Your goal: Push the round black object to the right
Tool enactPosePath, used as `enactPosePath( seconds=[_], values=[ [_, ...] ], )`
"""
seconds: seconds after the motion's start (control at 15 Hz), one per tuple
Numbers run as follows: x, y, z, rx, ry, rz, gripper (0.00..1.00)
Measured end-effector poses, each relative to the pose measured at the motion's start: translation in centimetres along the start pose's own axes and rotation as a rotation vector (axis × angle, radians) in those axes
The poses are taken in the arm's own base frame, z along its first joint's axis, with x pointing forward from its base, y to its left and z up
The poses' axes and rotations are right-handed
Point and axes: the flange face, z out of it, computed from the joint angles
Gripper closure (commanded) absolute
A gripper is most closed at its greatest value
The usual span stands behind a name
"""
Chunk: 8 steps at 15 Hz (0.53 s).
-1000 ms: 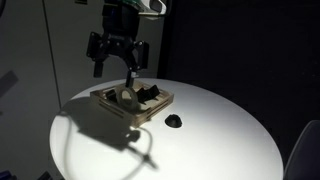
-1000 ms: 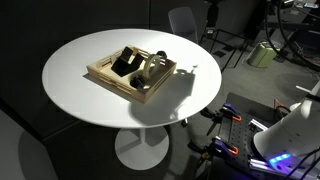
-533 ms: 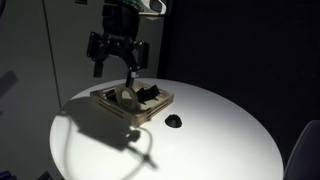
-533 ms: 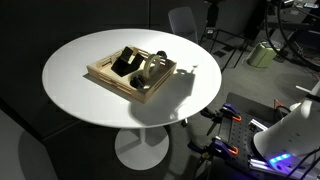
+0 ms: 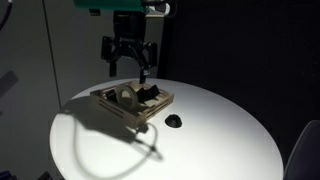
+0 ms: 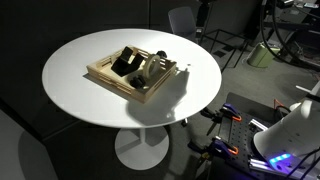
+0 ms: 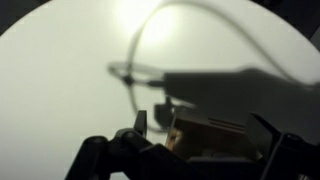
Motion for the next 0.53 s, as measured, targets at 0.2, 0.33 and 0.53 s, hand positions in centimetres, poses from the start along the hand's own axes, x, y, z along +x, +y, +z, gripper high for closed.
enactPosePath(
  seconds=[0.2,0.33,0.53],
  values=[
    [3.2,0.1,0.2,-0.036,0.116,-0.006,0.00],
    [5.1,0.5,0.8,-0.041,0.174,0.004,0.00],
    [7.1,1.3,2.2,-0.049,0.232,0.026,0.00]
  ],
)
